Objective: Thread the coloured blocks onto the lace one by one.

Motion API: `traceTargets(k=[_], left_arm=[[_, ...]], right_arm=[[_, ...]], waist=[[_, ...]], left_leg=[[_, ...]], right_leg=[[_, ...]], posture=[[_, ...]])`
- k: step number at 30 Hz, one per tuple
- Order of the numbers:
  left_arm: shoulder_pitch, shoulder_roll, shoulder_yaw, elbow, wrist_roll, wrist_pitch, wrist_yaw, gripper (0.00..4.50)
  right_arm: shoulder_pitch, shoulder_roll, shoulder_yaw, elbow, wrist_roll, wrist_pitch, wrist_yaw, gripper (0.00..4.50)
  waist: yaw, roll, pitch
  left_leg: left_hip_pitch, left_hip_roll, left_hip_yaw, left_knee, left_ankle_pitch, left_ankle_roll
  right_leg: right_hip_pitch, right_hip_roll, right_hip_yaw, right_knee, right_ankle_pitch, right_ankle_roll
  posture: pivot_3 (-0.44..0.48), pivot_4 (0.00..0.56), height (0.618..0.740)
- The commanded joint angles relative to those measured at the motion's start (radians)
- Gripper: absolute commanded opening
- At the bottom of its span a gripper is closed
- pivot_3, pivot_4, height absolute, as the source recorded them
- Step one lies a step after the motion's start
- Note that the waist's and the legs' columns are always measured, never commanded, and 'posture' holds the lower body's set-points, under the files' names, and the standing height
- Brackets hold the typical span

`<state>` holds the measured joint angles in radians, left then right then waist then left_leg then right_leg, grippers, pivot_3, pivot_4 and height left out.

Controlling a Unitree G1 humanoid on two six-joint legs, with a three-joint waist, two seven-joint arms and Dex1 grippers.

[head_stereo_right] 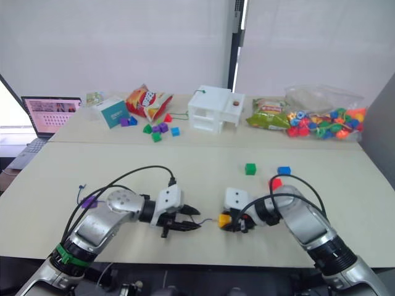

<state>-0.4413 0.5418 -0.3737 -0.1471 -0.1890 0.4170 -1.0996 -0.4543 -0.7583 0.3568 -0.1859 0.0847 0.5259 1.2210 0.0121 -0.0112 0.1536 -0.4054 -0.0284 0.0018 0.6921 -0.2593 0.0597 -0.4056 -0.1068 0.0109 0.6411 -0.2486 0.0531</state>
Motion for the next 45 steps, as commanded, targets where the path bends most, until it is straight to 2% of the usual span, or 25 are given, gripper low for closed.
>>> traceTargets(k=[1,4,7,8,25,33,36,38,44,45], left_arm=[[0.003,-0.006,-0.033,0.046,0.052,-0.079,0.006,1.94],[0.006,-0.027,-0.052,0.103,0.089,-0.117,0.029,1.15],[0.009,-0.039,-0.058,0.119,0.09,-0.128,0.02,0.14],[0.01,-0.046,-0.062,0.121,0.09,-0.127,0.019,0.06],[-0.059,-0.168,-0.075,0.137,0.104,-0.119,0.045,0.06],[-0.057,-0.176,-0.067,0.131,0.115,-0.093,0.076,0.06],[-0.054,-0.176,-0.045,0.106,0.074,-0.06,0.069,0.86],[-0.053,-0.165,-0.038,0.08,0.052,-0.026,0.049,1.52],[-0.066,-0.123,-0.042,0.02,0.059,0.023,0.051,3.52],[-0.068,-0.122,-0.043,0.013,0.052,0.032,0.047,3.84]], right_arm=[[0.002,-0.009,0.005,-0.024,0.007,0.01,0.006,1.29],[0.0,-0.011,0.008,-0.033,0.007,0.019,0.008,1.29],[-0.001,-0.014,0.009,-0.037,0.007,0.021,0.01,1.29],[-0.001,-0.016,0.009,-0.037,0.005,0.021,0.011,1.29],[-0.005,-0.011,0.02,-0.04,0.002,0.026,0.006,1.29],[-0.014,-0.009,0.032,-0.039,0.0,0.036,0.003,1.29],[-0.014,0.01,0.018,-0.045,0.012,0.07,-0.022,1.29],[-0.013,0.019,0.001,-0.055,0.018,0.084,-0.043,2.34],[0.016,-0.021,-0.053,-0.141,0.066,0.163,-0.058,4.37],[0.02,-0.028,-0.059,-0.152,0.072,0.169,-0.061,4.5]], waist=[[0.0,0.0,0.0],[0.0,0.0,0.0],[0.001,0.0,0.0],[0.001,0.0,0.0],[0.001,0.0,0.0],[-0.001,0.0,0.0],[-0.001,0.0,0.0],[-0.003,0.0,0.0],[0.001,0.0,0.0],[0.002,0.0,0.0]], left_leg=[[0.0,0.0,0.0,0.0,0.0,0.0],[0.0,0.0,0.0,0.0,0.0,0.0],[0.0,0.0,0.0,0.0,0.0,0.0],[0.0,0.0,0.0,0.0,0.0,0.0],[-0.001,-0.001,0.0,0.001,0.0,0.001],[-0.001,-0.001,0.0,0.001,0.0,0.001],[-0.001,-0.001,0.0,0.001,0.0,0.001],[-0.001,-0.001,0.0,0.0,0.0,0.001],[-0.001,0.0,0.0,0.001,0.0,0.001],[-0.001,-0.001,0.0,0.001,0.0,0.001]], right_leg=[[0.0,0.0,0.0,0.0,0.0,0.0],[0.0,0.0,0.0,0.0,0.0,0.0],[0.0,0.0,0.0,0.0,0.0,0.0],[0.0,0.0,0.0,0.0,0.0,0.0],[0.0,0.0,-0.001,0.0,0.0,0.0],[0.0,0.0,-0.001,0.0,0.0,0.0],[0.0,0.0,-0.001,0.0,0.0,0.0],[0.0,0.0,0.0,0.0,0.0,0.0],[-0.001,0.0,0.0,0.001,0.0,0.0],[-0.001,0.0,0.0,0.0,0.0,0.0]], posture=[[0.0,0.15,0.74],[0.0,0.15,0.74],[0.0,0.15,0.74],[0.0,0.15,0.74],[0.0,0.15,0.74],[0.0,0.15,0.74],[0.0,0.15,0.74],[0.0,0.15,0.74],[0.0,0.15,0.74],[0.0,0.15,0.74]])
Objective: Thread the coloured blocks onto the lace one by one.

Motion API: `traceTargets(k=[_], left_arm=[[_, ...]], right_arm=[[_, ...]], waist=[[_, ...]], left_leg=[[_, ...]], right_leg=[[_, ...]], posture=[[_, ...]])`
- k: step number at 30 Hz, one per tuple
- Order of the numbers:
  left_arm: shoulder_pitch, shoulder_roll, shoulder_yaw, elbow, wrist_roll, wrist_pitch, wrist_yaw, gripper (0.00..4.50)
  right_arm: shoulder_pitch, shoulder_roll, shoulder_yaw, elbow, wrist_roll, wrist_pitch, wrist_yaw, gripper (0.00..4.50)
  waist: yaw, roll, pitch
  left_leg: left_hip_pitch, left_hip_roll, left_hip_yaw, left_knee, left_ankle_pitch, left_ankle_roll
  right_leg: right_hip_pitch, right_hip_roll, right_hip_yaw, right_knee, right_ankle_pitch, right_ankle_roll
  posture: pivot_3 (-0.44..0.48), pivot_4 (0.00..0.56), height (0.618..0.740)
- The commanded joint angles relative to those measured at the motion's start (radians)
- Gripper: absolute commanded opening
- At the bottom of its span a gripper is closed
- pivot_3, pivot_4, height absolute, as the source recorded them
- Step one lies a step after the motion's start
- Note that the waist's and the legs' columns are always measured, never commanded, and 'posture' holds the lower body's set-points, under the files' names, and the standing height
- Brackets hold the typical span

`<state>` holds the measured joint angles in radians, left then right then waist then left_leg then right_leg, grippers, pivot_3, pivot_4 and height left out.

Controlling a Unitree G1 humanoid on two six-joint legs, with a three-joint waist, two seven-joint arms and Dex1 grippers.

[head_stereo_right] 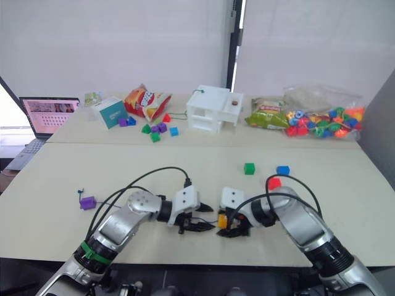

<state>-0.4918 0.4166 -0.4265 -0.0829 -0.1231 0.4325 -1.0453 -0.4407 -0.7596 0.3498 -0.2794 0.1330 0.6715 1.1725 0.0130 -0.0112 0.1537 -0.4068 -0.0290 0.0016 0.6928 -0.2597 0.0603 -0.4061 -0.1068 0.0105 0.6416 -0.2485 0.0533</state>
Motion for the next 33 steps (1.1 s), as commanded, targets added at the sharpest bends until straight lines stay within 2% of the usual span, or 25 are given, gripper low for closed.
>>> traceTargets(k=[1,7,15,19,24,27,30,33], left_arm=[[-0.024,0.005,0.004,-0.054,-0.014,0.021,-0.01,4.14],[-0.091,-0.065,-0.063,-0.002,0.043,0.007,0.031,4.14],[-0.134,-0.137,-0.153,0.155,0.121,-0.071,0.035,4.14],[-0.155,-0.176,-0.146,0.197,0.125,-0.075,0.038,2.97],[-0.14,-0.172,-0.154,0.181,0.124,-0.067,0.015,1.35],[-0.134,-0.165,-0.155,0.173,0.124,-0.067,0.008,1.34],[-0.133,-0.163,-0.152,0.167,0.123,-0.064,0.006,1.34],[-0.135,-0.164,-0.151,0.17,0.124,-0.064,0.005,1.34]], right_arm=[[0.012,-0.037,-0.064,-0.07,0.03,0.03,-0.016,4.5],[0.098,-0.142,-0.184,-0.116,0.085,0.032,-0.018,4.5],[0.186,-0.176,-0.202,-0.091,0.068,-0.046,-0.064,4.5],[0.185,-0.167,-0.185,-0.086,0.064,-0.062,-0.078,4.5],[0.18,-0.166,-0.162,-0.066,0.046,-0.092,-0.082,4.5],[0.176,-0.162,-0.157,-0.057,0.043,-0.099,-0.08,4.5],[0.17,-0.154,-0.148,-0.044,0.036,-0.11,-0.085,3.68],[0.17,-0.146,-0.143,-0.03,0.035,-0.126,-0.088,2.66]], waist=[[0.002,0.0,0.0],[0.011,0.0,0.0],[-0.001,0.0,0.0],[0.0,-0.001,0.0],[0.0,-0.001,0.0],[0.0,-0.001,0.0],[0.0,-0.001,0.0],[0.0,-0.001,0.0]], left_leg=[[0.0,0.0,0.0,0.0,0.0,0.0],[-0.001,-0.002,-0.001,0.001,0.0,0.0],[-0.001,-0.002,0.0,0.0,0.0,0.001],[-0.001,-0.001,0.0,0.001,0.0,0.001],[-0.001,-0.002,0.0,0.001,-0.001,0.001],[-0.001,-0.002,0.0,0.001,-0.001,0.001],[-0.001,-0.002,0.0,0.001,-0.001,0.001],[-0.001,-0.002,0.0,0.001,-0.001,0.001]], right_leg=[[0.0,0.0,0.0,0.0,0.0,0.0],[0.001,-0.001,-0.001,-0.001,0.0,0.001],[0.0,-0.001,0.0,-0.001,0.0,0.001],[0.001,-0.001,0.0,-0.001,0.0,0.001],[0.001,-0.001,0.0,-0.001,0.0,0.002],[0.001,-0.001,0.0,-0.001,0.0,0.002],[0.001,-0.001,0.0,-0.001,0.0,0.002],[0.001,-0.001,0.0,-0.001,0.0,0.002]], posture=[[0.0,0.15,0.74],[0.0,0.15,0.74],[0.0,0.15,0.74],[0.0,0.15,0.74],[0.0,0.15,0.74],[0.0,0.15,0.74],[0.0,0.15,0.74],[0.0,0.15,0.74]])
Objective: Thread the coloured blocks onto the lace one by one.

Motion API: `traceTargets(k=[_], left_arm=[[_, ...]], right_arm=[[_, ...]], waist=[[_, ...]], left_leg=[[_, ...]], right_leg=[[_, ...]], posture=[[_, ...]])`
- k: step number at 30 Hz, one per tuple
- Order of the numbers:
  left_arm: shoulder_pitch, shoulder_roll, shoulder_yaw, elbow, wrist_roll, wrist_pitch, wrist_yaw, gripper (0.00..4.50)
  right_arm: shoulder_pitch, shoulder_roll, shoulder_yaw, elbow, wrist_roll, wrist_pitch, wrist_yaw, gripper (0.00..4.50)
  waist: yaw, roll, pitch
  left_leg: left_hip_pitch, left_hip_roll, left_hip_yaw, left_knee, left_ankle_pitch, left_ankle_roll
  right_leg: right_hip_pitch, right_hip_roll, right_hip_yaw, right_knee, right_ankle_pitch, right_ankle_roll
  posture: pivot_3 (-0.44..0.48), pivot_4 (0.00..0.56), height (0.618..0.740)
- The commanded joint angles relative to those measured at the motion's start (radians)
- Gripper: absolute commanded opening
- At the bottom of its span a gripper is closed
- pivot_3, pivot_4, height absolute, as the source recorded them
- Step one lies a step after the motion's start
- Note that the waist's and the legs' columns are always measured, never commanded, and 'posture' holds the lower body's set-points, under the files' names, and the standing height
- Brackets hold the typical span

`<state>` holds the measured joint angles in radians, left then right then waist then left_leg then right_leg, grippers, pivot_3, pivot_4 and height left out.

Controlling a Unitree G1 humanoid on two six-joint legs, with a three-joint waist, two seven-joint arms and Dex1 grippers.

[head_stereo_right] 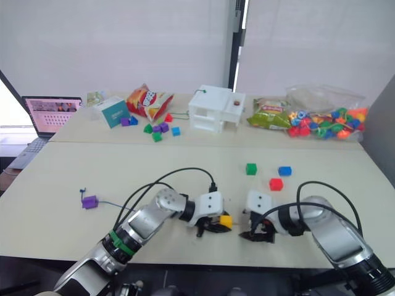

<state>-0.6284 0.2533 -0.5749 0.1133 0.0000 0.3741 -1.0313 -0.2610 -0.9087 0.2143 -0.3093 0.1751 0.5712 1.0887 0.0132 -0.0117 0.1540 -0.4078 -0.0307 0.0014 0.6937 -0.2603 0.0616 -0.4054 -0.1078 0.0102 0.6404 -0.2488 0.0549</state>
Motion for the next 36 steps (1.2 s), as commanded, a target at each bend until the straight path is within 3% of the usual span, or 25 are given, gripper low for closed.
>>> traceTargets(k=[1,8,17,20,23,28,33,36], left_arm=[[0.001,-0.001,-0.002,-0.026,0.001,-0.004,-0.009,1.34],[0.002,0.002,-0.002,-0.03,0.001,0.004,-0.012,1.34],[0.014,0.058,0.032,-0.057,-0.01,0.009,-0.029,1.34],[0.063,0.172,0.101,-0.112,-0.039,-0.002,-0.066,1.34],[0.135,0.354,0.188,-0.137,-0.065,-0.066,-0.14,1.34],[0.224,0.612,0.336,-0.044,-0.119,-0.157,-0.249,1.34],[0.261,0.753,0.438,0.19,-0.107,-0.308,-0.289,1.34],[0.248,0.766,0.461,0.308,-0.089,-0.411,-0.27,1.34]], right_arm=[[-0.009,0.004,-0.006,0.002,-0.008,-0.03,-0.005,2.35],[0.0,0.002,-0.011,-0.012,-0.002,-0.038,-0.004,0.03],[-0.005,-0.01,-0.016,-0.045,0.018,-0.033,0.019,0.0],[-0.014,-0.009,-0.018,-0.065,0.026,-0.023,0.029,0.0],[-0.022,-0.008,-0.013,-0.09,0.03,-0.011,0.035,0.0],[-0.025,-0.013,-0.009,-0.122,0.041,0.007,0.043,0.0],[-0.034,-0.012,-0.006,-0.127,0.051,0.012,0.047,0.0],[-0.037,-0.013,-0.002,-0.122,0.054,0.01,0.05,0.0]], waist=[[0.0,0.0,0.0],[0.0,0.0,0.0],[-0.001,0.0,0.0],[-0.008,0.0,0.0],[-0.019,0.0,0.0],[-0.026,0.001,0.0],[-0.023,0.001,0.0],[-0.026,0.001,0.0]], left_leg=[[0.0,0.0,0.0,0.0,0.0,0.0],[0.0,0.0,0.0,0.0,0.0,0.0],[0.0,0.0,0.0,0.0,0.0,0.0],[0.001,0.001,0.0,0.0,0.0,0.0],[0.002,0.003,0.0,-0.002,0.0,0.0],[0.004,0.005,0.0,-0.003,0.0,-0.001],[0.004,0.005,0.001,-0.003,0.0,-0.001],[0.004,0.005,0.001,-0.004,0.0,-0.001]], right_leg=[[0.0,0.0,0.0,0.0,0.0,0.0],[0.0,0.0,0.0,0.0,0.0,0.0],[0.0,0.0,0.0,0.0,0.0,0.0],[-0.001,0.001,0.001,0.0,0.0,0.0],[-0.001,0.002,0.001,0.001,-0.001,-0.001],[-0.001,0.002,0.001,0.001,-0.001,-0.003],[-0.001,0.0,0.0,0.001,-0.001,-0.003],[-0.002,0.001,0.0,0.001,-0.001,-0.003]], posture=[[0.0,0.15,0.74],[0.0,0.15,0.74],[0.0,0.15,0.74],[0.0,0.15,0.74],[0.0,0.15,0.74],[0.0,0.15,0.74],[0.0,0.15,0.74],[0.0,0.15,0.74]])
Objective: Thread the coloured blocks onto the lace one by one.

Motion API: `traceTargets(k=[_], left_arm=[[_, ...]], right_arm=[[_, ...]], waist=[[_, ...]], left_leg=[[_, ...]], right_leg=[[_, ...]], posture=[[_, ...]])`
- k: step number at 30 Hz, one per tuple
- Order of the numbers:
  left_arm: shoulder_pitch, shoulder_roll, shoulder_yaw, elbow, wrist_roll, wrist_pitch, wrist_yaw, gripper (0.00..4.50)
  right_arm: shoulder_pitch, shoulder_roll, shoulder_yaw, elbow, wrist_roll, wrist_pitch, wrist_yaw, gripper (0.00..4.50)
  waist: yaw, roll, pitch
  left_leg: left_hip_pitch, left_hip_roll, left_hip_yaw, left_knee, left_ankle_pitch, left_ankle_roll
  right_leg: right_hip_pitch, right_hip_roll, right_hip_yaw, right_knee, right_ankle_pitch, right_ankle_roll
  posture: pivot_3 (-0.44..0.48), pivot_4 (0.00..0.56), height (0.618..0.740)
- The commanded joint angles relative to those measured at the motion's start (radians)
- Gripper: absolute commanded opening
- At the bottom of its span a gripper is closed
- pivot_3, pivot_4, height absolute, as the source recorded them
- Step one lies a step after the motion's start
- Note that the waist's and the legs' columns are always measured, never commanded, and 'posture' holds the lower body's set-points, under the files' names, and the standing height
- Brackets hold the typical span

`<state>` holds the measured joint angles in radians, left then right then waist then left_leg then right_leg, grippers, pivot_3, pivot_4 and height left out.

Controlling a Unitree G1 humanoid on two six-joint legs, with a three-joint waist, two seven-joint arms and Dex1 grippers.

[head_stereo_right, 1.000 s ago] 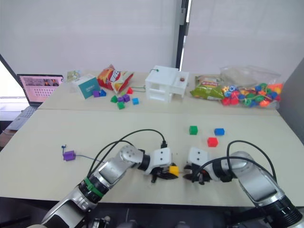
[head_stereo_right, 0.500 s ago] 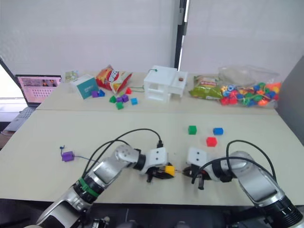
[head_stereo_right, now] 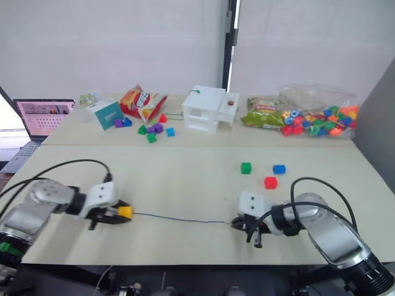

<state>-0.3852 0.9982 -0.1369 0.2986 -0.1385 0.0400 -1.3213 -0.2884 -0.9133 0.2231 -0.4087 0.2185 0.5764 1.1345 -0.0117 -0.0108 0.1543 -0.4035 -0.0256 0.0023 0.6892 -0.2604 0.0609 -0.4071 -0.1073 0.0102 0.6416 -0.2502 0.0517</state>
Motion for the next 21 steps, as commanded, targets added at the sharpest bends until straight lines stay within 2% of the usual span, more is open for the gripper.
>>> traceTargets(k=[1,3,7,9,13,15,18,21], left_arm=[[-0.003,0.013,0.029,0.144,0.046,-0.092,0.025,1.34],[-0.016,0.011,0.042,0.162,0.029,-0.089,0.011,2.38],[-0.026,0.003,0.068,0.123,-0.002,-0.06,0.005,3.67],[-0.045,-0.023,0.084,0.003,-0.085,0.065,-0.016,4.32],[-0.026,-0.11,0.072,-0.306,-0.246,0.295,-0.007,4.32],[-0.007,-0.172,0.023,-0.427,-0.276,0.364,0.021,4.32],[0.0,-0.275,-0.068,-0.511,-0.233,0.393,0.094,4.32],[-0.043,-0.433,-0.207,-0.499,-0.109,0.356,0.21,4.32]], right_arm=[[-0.008,-0.008,-0.009,-0.022,0.011,0.004,0.005,0.0],[-0.008,-0.01,-0.006,-0.023,0.012,0.004,0.01,0.0],[-0.01,-0.011,-0.007,-0.025,0.014,0.005,0.018,0.0],[-0.019,-0.007,-0.001,-0.019,0.011,0.006,0.021,0.0],[-0.034,-0.007,0.015,-0.013,0.002,0.011,0.025,0.0],[-0.044,-0.007,0.024,-0.011,-0.003,0.016,0.023,0.0],[-0.06,-0.004,0.039,-0.007,-0.007,0.026,0.019,0.0],[-0.074,-0.001,0.054,-0.007,-0.016,0.033,0.014,0.0]], waist=[[0.0,0.0,0.0],[0.0,0.0,0.0],[0.0,0.0,0.0],[0.002,0.0,0.0],[0.015,-0.001,0.0],[0.016,-0.001,0.001],[0.018,-0.001,0.0],[0.023,-0.001,0.001]], left_leg=[[0.0,0.0,0.001,-0.001,0.0,0.0],[0.0,0.0,0.001,-0.001,0.0,0.0],[-0.001,-0.001,0.001,-0.001,0.0,0.0],[-0.002,-0.001,0.001,-0.001,0.0,0.0],[-0.009,-0.001,0.001,0.003,0.0,0.0],[-0.012,-0.001,0.001,0.005,0.0,0.0],[-0.012,-0.002,0.002,0.005,0.0,0.0],[-0.012,-0.003,0.002,0.006,0.0,0.0]], right_leg=[[0.0,0.0,0.0,0.0,0.0,0.0],[0.0,0.0,0.0,0.001,0.0,0.0],[-0.001,0.0,0.0,0.001,0.0,0.0],[-0.002,0.0,0.0,0.001,0.0,0.0],[-0.006,-0.001,0.0,0.002,0.001,0.001],[-0.009,0.0,0.0,0.004,0.001,0.002],[-0.01,-0.001,0.003,0.005,0.001,0.002],[-0.01,0.0,0.003,0.005,0.001,0.002]], posture=[[0.0,0.15,0.74],[0.0,0.15,0.74],[0.0,0.15,0.74],[0.0,0.15,0.74],[0.0,0.15,0.74],[0.0,0.15,0.74],[0.0,0.15,0.74],[0.0,0.15,0.74]])
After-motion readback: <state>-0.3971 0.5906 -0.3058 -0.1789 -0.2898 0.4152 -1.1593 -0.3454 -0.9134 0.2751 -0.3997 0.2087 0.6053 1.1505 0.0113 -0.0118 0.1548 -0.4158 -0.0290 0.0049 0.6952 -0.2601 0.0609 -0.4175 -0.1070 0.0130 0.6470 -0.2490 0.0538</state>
